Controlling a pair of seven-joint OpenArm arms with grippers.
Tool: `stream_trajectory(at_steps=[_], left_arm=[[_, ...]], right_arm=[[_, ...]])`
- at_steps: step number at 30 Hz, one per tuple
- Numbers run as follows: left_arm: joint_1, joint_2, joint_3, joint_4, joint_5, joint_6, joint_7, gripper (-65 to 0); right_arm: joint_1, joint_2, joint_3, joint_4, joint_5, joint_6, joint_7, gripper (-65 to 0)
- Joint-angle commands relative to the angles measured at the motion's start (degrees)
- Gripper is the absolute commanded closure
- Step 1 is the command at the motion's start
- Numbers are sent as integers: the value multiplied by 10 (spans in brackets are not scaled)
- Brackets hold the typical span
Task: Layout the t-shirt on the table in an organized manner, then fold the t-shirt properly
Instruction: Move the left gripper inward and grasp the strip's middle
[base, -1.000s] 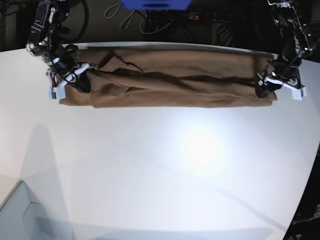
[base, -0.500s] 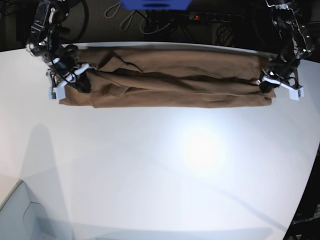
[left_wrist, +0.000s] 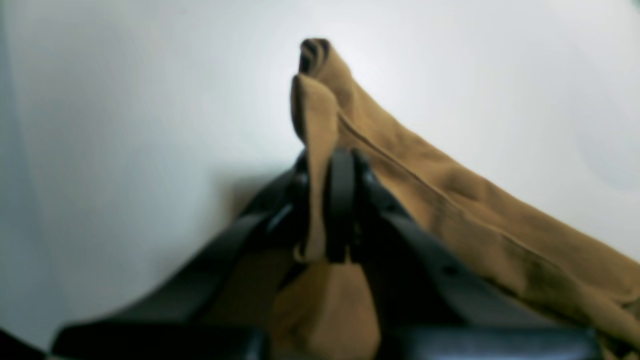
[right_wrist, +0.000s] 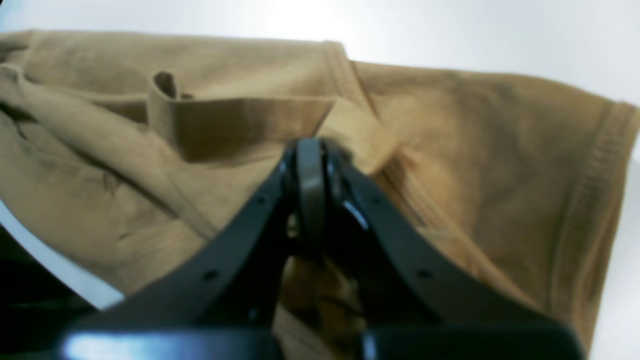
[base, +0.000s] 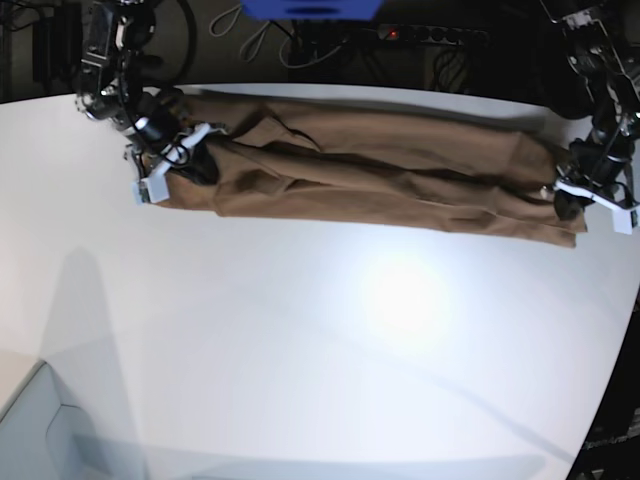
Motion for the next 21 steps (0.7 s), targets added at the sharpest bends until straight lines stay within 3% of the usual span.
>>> stream_trajectory(at_steps=[1, 3, 9, 13, 21], left_arm=[[-4, -8, -1, 30, -13, -4, -2, -2], [-1, -1, 1, 64, -13, -4, 18, -2], [1, 80, 27, 148, 7, -2, 59, -2], [-2, 126, 110, 157, 110, -2, 55, -2], [16, 226, 284, 157, 365, -2, -25, -2]], right_arm=[[11, 3, -4, 6, 10, 4, 13, 0], [14, 3, -11, 6, 10, 4, 13, 0], [15, 3, -34, 6, 10, 3, 13, 0], [15, 2, -38, 6, 10, 2, 13, 0], [23, 2, -38, 6, 10, 2, 13, 0]])
